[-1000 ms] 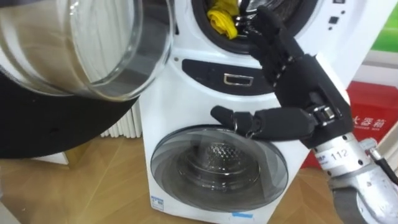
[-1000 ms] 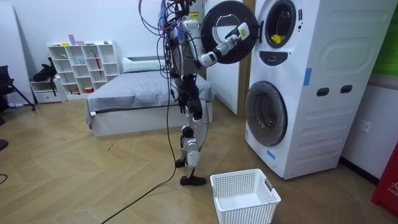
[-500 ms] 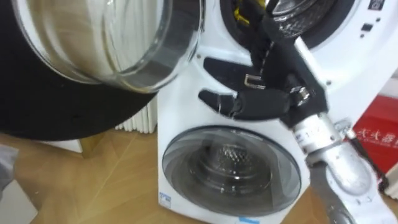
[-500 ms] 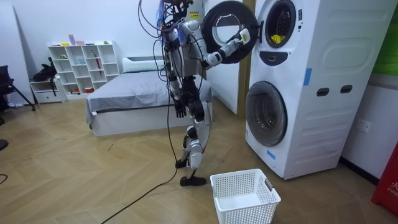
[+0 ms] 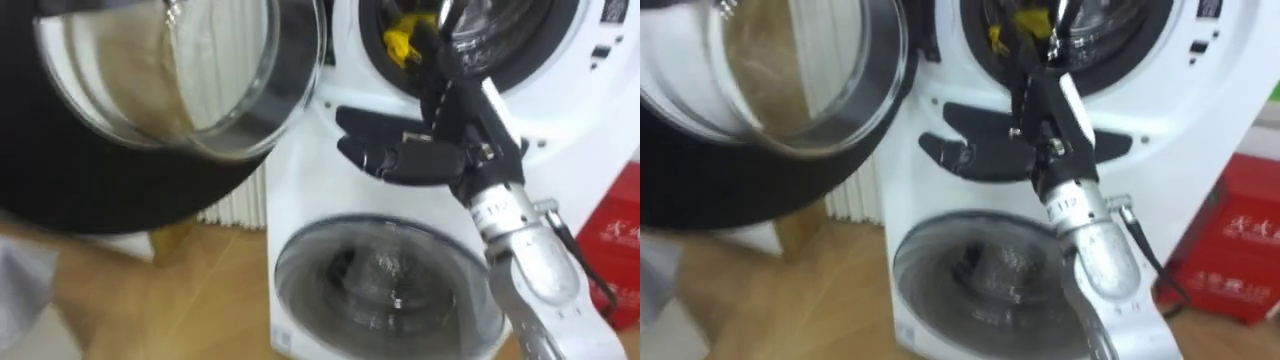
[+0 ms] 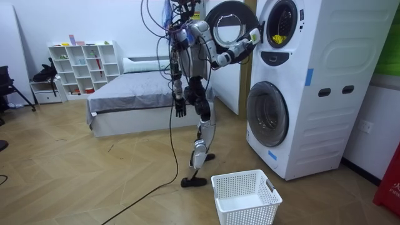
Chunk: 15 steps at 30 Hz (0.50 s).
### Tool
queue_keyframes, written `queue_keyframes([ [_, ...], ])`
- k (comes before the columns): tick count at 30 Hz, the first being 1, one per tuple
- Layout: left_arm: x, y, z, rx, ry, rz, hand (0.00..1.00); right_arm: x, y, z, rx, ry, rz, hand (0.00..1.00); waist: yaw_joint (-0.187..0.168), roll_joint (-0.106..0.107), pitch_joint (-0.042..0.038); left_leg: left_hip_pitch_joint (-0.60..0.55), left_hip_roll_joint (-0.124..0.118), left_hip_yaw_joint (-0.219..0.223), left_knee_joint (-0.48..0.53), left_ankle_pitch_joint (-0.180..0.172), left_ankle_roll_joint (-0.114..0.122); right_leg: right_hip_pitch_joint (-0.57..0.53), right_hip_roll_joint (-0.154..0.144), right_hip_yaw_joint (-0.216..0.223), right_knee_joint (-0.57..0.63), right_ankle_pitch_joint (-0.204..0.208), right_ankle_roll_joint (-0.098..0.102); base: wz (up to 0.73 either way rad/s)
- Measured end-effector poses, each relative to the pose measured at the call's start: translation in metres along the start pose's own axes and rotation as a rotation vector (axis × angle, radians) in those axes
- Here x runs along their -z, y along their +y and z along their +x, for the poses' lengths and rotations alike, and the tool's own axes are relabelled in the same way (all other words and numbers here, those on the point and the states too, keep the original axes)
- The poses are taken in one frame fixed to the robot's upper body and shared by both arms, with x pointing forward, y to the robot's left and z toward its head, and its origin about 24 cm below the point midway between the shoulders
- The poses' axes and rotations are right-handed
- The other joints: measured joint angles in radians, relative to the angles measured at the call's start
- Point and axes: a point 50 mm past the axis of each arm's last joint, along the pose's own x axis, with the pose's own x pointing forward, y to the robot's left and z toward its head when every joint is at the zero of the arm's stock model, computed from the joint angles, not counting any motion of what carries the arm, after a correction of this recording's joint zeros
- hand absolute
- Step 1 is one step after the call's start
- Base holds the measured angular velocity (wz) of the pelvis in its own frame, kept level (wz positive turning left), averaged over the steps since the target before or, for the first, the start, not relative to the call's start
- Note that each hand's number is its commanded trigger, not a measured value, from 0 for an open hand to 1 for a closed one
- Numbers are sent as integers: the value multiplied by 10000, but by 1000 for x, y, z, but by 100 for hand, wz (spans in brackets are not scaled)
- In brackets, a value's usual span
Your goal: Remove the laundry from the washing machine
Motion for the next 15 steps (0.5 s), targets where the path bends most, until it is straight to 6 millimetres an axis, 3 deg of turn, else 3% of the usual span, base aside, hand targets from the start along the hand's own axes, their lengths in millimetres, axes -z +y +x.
queue_keyframes([
  [1, -6, 0, 1, 14, -138, 0, 0, -1, -1, 0, 72, -34, -7, 0, -65, 35, 36, 7, -44, 4, 104, -116, 29, 49, -44, 15, 10, -8, 23, 6],
  [3, -25, 0, 2, 37, -600, -71, 0, -1, -2, 0, 246, -53, -22, 0, -252, 178, 166, 93, -225, 243, 404, -618, 168, 108, -328, 63, 561, -194, 354, -6],
  [5, -35, 2, 3, -18, -835, -179, 0, -1, -5, -1, 375, -32, -124, 0, -412, 246, 175, 247, -441, 275, 344, -808, 331, -281, -657, 80, 1804, -245, 445, 5],
  [7, -49, 7, 3, -167, -1209, -143, 0, -2, -9, -1, 527, -46, -296, 0, -477, 149, 197, 583, -651, 386, 164, -941, 502, -828, -1080, 110, 3275, -120, 621, 7],
  [8, -56, 9, 3, -251, -1396, -137, 0, -3, -11, -1, 541, -70, -455, 0, -538, 151, 184, 823, -751, 480, 137, -1080, 623, -1021, -1243, 148, 3937, 209, 737, 15],
  [9, -61, 11, 3, -314, -1567, -94, 0, -3, -13, -2, 572, -57, -651, 0, -631, 180, 176, 1150, -792, 439, -29, -1134, 704, -1138, -1278, 188, 4393, 692, 696, 18],
  [10, -63, 12, 3, -342, -1658, -44, 0, -3, -13, -2, 589, -39, -739, 0, -671, 264, 173, 1312, -771, 315, -161, -1151, 736, -1212, -1243, 204, 4580, 945, 661, 9],
  [11, -68, 13, 2, -449, -1863, 21, 0, -1, -13, -4, 550, 19, -831, 0, -671, 394, 77, 1541, -674, 201, -458, -1158, 752, -1418, -1030, 235, 4640, 754, 591, -8],
  [12, -75, 14, 2, -510, -2121, 60, 0, -2, -13, -4, 475, 14, -880, 0, -625, 471, 77, 1743, -487, 203, -709, -1154, 754, -1792, -711, 236, 4434, 326, 486, -8],
  [13, -76, 15, 2, -533, -2175, 74, 0, -2, -13, -4, 416, 32, -896, 0, -616, 534, 101, 1807, -403, 176, -764, -1154, 753, -1982, -507, 228, 4179, 237, 427, -4],
  [15, -84, 16, 1, -556, -2523, 76, 0, -2, -13, -4, 358, 23, -919, 0, -623, 554, 107, 2046, -311, 117, -949, -1161, 742, -2691, 23, 206, 2163, 404, 219, 6],
])
